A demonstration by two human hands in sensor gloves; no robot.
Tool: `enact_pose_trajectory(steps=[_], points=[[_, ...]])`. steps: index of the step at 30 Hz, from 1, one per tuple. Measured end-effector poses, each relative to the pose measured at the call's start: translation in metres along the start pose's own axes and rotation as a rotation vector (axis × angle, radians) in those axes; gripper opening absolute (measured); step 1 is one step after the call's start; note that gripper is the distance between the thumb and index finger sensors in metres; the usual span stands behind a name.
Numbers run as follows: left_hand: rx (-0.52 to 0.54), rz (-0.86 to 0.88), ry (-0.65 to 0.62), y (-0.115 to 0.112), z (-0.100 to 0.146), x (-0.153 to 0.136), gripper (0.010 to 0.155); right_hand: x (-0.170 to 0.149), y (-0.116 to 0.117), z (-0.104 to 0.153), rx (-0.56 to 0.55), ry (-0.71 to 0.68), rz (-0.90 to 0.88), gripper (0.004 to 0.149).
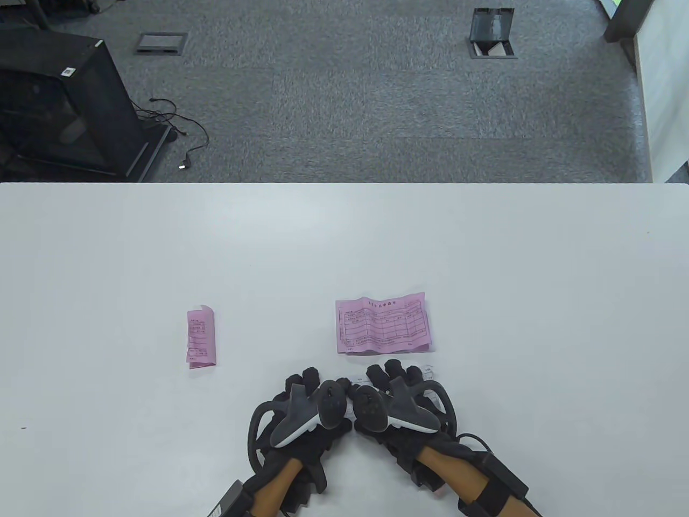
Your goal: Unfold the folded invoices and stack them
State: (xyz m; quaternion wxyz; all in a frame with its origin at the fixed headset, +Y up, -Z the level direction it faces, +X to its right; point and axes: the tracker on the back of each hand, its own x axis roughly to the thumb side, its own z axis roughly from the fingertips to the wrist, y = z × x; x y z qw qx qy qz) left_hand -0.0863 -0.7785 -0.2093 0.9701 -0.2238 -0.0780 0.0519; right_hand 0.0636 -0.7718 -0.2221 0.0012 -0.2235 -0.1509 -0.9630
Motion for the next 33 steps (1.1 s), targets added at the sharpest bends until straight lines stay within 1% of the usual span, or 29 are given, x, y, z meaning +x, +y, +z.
enact_pose_trajectory(steps=[1, 5, 11, 16, 23, 27, 33], points=[[0.001, 0.001, 0.0, 0.0, 0.0, 0.0, 0.074, -0.003, 0.001, 0.0, -0.014, -0.002, -0.024, 0.064], [-0.004, 0.007, 0.002, 0.001, -0.001, 0.0, 0.074, -0.013, 0.0, 0.003, 0.004, 0.029, -0.001, 0.065], [-0.005, 0.009, 0.003, 0.0, -0.001, 0.0, 0.074, -0.038, 0.0, 0.013, -0.014, 0.09, 0.004, 0.064], [-0.006, 0.011, 0.005, 0.0, -0.001, -0.001, 0.074, -0.066, 0.002, 0.025, -0.034, 0.153, 0.009, 0.063], [-0.006, 0.015, 0.01, 0.0, -0.002, -0.001, 0.074, -0.105, 0.006, 0.043, -0.035, 0.232, -0.059, 0.063], [0.0, 0.021, 0.015, -0.001, -0.001, -0.003, 0.074, -0.115, 0.006, 0.048, -0.026, 0.258, -0.046, 0.064], [0.0, 0.029, 0.021, -0.002, -0.001, -0.005, 0.075, -0.115, 0.008, 0.048, -0.035, 0.258, -0.066, 0.063]])
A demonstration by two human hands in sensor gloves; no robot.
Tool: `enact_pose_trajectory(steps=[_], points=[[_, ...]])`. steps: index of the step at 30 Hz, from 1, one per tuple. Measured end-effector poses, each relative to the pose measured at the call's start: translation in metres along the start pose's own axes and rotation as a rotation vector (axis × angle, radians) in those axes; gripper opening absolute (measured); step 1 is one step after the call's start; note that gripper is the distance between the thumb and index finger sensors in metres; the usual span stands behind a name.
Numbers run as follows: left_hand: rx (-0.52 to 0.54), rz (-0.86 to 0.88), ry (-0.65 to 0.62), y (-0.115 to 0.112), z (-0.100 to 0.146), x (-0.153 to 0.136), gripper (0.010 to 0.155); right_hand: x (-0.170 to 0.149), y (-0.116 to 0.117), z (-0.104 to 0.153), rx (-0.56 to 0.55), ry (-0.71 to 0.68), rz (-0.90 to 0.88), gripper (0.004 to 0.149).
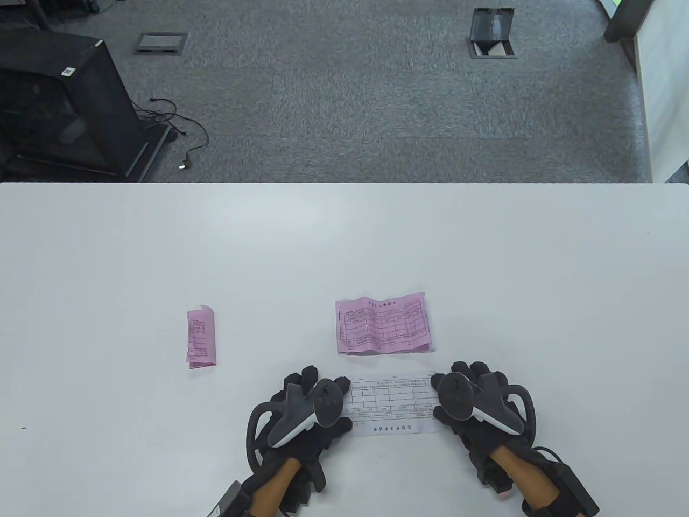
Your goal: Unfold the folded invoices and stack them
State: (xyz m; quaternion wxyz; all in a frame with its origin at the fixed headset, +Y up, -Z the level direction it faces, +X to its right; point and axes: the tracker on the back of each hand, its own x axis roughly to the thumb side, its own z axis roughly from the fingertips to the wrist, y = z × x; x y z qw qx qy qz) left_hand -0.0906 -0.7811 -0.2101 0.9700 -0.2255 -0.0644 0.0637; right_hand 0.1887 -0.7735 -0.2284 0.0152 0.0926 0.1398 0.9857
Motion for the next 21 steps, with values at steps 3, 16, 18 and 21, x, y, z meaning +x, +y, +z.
enact_pose_trajectory(steps=[3, 16, 18, 21], points=[[-0.001, 0.0, 0.0, 0.0, 0.0, 0.0, 0.075, -0.002, 0.001, 0.0, -0.005, -0.001, -0.033, 0.063], [-0.005, -0.004, -0.006, 0.0, -0.002, 0.001, 0.075, 0.083, -0.025, 0.009, -0.161, -0.177, -0.02, 0.057], [-0.005, -0.005, -0.006, 0.0, -0.002, 0.001, 0.075, 0.098, -0.021, 0.004, -0.129, -0.193, 0.016, 0.057], [-0.006, -0.005, -0.007, 0.0, -0.002, 0.001, 0.075, 0.118, -0.011, -0.005, -0.083, -0.212, 0.058, 0.058]])
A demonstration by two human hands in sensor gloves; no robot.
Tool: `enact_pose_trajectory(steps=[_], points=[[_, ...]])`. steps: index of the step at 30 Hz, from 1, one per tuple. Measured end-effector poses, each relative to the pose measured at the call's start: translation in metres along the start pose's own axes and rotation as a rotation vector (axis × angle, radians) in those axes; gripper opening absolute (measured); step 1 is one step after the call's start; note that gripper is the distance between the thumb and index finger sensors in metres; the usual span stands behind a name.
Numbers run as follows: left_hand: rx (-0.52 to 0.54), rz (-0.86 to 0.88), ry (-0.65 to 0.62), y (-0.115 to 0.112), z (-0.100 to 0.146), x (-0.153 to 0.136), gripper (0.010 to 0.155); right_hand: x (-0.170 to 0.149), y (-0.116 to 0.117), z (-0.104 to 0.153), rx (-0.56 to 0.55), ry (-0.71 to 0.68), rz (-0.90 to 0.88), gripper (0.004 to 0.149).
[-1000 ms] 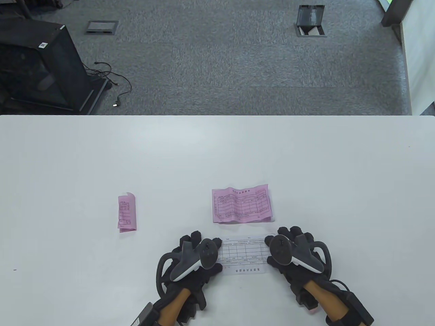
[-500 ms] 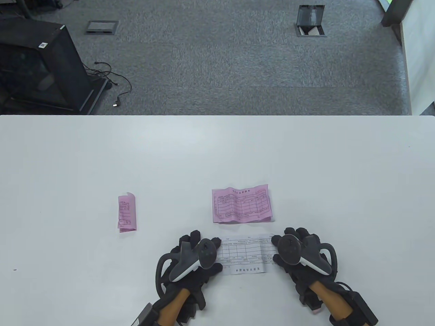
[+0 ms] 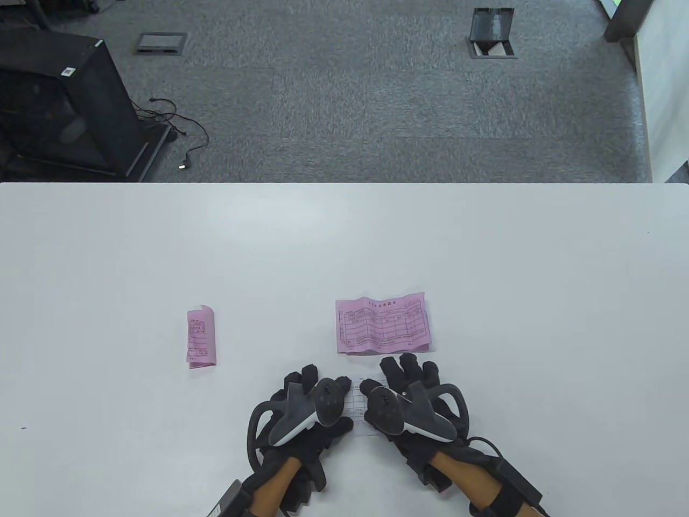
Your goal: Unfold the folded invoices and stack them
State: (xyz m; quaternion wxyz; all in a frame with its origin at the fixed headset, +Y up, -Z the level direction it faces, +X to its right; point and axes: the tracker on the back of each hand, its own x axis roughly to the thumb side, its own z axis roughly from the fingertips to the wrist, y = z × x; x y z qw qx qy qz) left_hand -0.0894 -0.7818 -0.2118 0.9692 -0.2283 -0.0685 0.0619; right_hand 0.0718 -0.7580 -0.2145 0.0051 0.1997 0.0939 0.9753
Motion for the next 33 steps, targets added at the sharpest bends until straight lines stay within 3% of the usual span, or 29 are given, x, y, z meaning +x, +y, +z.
enact_pose_trajectory(steps=[5, 13, 33], points=[[-0.001, -0.002, -0.002, 0.0, 0.0, 0.0, 0.075, 0.01, 0.013, -0.009, 0.052, -0.007, 0.03, 0.06], [-0.001, -0.002, -0.002, 0.0, 0.0, 0.0, 0.075, -0.002, 0.015, -0.007, 0.023, 0.01, 0.046, 0.059], [-0.004, -0.001, 0.002, -0.001, 0.0, 0.0, 0.075, -0.101, 0.017, 0.027, 0.019, 0.201, -0.007, 0.058]])
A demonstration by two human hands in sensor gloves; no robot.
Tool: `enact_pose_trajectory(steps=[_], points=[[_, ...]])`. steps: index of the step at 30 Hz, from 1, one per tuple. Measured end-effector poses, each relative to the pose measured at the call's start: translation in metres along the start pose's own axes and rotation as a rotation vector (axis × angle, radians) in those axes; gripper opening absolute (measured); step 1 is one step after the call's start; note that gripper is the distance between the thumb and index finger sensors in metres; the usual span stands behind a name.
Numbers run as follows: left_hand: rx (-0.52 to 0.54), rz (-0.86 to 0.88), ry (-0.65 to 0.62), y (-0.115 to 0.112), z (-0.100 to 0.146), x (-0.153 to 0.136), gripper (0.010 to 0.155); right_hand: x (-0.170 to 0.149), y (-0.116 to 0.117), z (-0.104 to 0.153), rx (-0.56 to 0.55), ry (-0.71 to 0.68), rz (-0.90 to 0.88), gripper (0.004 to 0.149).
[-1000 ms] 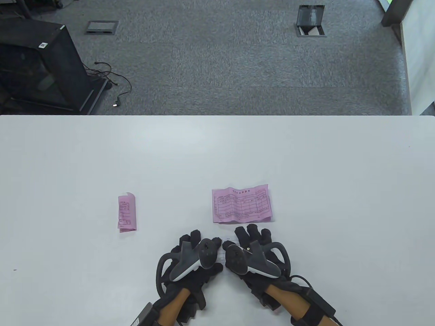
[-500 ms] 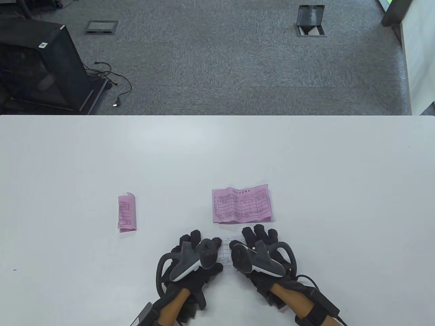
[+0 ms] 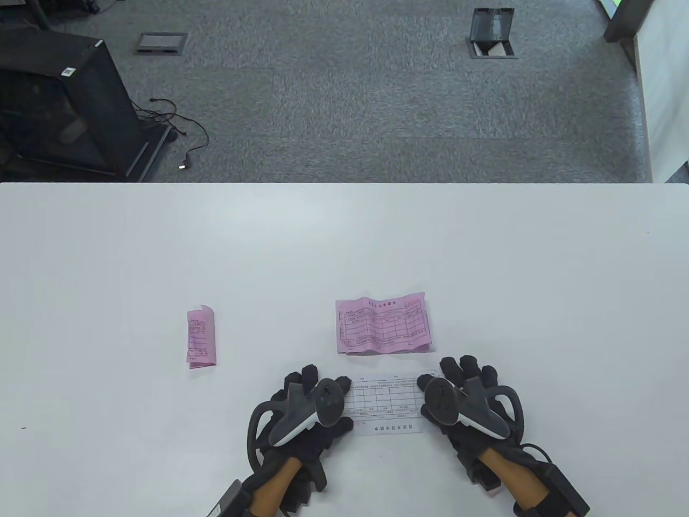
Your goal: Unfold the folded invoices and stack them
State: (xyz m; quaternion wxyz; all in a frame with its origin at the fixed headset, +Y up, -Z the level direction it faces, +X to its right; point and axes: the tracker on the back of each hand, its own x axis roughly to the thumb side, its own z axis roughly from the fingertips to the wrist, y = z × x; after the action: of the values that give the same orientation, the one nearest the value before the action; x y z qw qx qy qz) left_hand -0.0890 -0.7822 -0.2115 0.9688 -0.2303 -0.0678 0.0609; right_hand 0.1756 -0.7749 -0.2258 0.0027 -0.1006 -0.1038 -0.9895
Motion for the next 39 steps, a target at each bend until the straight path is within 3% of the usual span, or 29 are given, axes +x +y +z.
enact_pose_trajectory(steps=[19, 22, 26, 32, 39], points=[[0.0, -0.009, 0.003, 0.0, 0.0, 0.0, 0.076, -0.014, 0.001, 0.001, 0.013, 0.038, -0.048, 0.058], [-0.001, -0.013, 0.003, 0.0, 0.0, 0.0, 0.076, -0.02, 0.003, -0.002, 0.073, 0.038, -0.195, 0.059], [-0.002, -0.015, 0.002, -0.001, 0.0, 0.0, 0.076, -0.029, 0.002, -0.004, 0.055, 0.097, -0.406, 0.061], [-0.003, -0.016, 0.002, -0.001, 0.001, 0.0, 0.075, -0.017, 0.007, -0.004, 0.066, 0.114, -0.303, 0.074], [-0.007, -0.019, -0.002, -0.001, 0.001, 0.001, 0.075, -0.01, 0.011, -0.004, 0.104, 0.116, -0.206, 0.069]])
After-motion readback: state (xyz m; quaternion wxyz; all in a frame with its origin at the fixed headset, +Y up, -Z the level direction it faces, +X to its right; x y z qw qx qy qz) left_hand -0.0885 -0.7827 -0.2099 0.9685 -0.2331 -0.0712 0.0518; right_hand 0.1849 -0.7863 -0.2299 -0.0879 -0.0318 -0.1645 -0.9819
